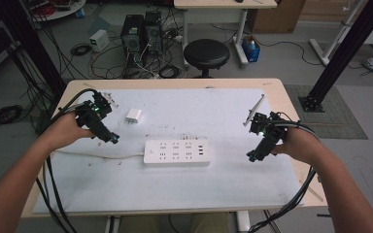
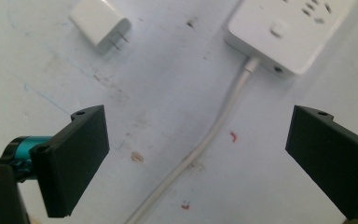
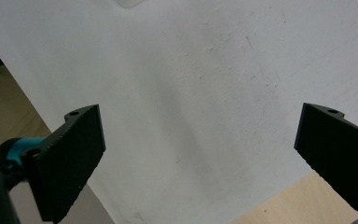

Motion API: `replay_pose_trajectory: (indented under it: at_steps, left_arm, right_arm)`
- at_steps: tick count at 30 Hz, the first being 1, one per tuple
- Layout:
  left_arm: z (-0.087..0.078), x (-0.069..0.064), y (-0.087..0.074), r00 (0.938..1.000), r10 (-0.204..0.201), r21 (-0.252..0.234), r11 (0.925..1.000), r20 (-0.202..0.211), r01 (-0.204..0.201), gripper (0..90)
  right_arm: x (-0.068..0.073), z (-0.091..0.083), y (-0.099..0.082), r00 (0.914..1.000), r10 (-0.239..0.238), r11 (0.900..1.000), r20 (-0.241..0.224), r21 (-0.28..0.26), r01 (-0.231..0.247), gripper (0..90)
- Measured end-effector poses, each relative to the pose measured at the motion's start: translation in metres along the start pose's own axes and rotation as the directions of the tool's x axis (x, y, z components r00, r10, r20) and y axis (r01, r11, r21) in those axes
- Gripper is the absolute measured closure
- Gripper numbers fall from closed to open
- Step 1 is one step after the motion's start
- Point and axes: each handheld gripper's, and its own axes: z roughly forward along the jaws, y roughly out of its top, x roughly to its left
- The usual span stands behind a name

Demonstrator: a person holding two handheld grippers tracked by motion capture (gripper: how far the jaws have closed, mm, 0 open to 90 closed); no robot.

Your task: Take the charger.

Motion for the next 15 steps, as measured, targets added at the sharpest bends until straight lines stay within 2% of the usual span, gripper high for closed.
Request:
replay_pose_trajectory:
  at_steps: [2, 3, 6, 7, 9, 10, 12, 13, 15]
  left_arm:
    - [0.004, 0.006, 0.006, 0.9988, -0.049, -0.01, 0.9987, 0.007, 0.05, 5.9]
    - [0.007, 0.009, 0.009, 0.9966, -0.082, -0.016, 0.9965, 0.002, 0.082, 5.9]
    - [0.015, 0.019, 0.017, 0.984, -0.174, -0.02, 0.9846, -0.038, 0.173, 5.9]
    - [0.018, 0.023, 0.02, 0.9777, -0.204, -0.02, 0.9788, -0.048, 0.204, 5.9]
    - [0.026, 0.029, 0.026, 0.9589, -0.277, -0.031, 0.9609, -0.063, 0.275, 5.9]
    - [0.028, 0.031, 0.029, 0.9531, -0.295, -0.031, 0.9554, -0.067, 0.294, 5.9]
    - [0.037, 0.036, 0.034, 0.9319, -0.353, -0.028, 0.9357, -0.085, 0.352, 5.9]
    - [0.042, 0.038, 0.037, 0.9231, -0.373, -0.02, 0.9278, -0.095, 0.373, 5.9]
    - [0.052, 0.042, 0.041, 0.9099, -0.402, -0.009, 0.9152, -0.104, 0.403, 5.9]
  right_arm:
    - [0.001, 0.001, 0.0, 1.0, 0.006, 1.0, -0.001, 0.005, -0.006, 1.1]
    - [0.001, 0.002, 0.0, 1.0, -0.006, 1.0, -0.006, 0.001, 0.006, 1.1]
    - [0.003, 0.003, 0.001, 1.0, 0.002, 1.0, 0.002, -0.005, -0.002, 1.1]
    - [0.003, 0.003, 0.001, 1.0, 0.002, 1.0, 0.002, -0.005, -0.002, 1.1]
    - [0.004, 0.003, 0.001, 1.0, 0.004, 1.0, 0.002, -0.007, -0.004, 1.0]
    - [0.004, 0.003, 0.001, 1.0, 0.004, 1.0, 0.0, -0.004, -0.004, 1.1]
    - [0.004, 0.004, 0.001, 1.0, 0.002, 1.0, 0.003, 0.001, -0.002, 1.0]
    - [0.004, 0.004, 0.001, 1.0, 0.003, 1.0, 0.004, -0.007, -0.003, 1.0]
    - [0.004, 0.005, 0.0, 0.9999, 0.01, 0.9999, 0.004, -0.013, -0.01, 1.0]
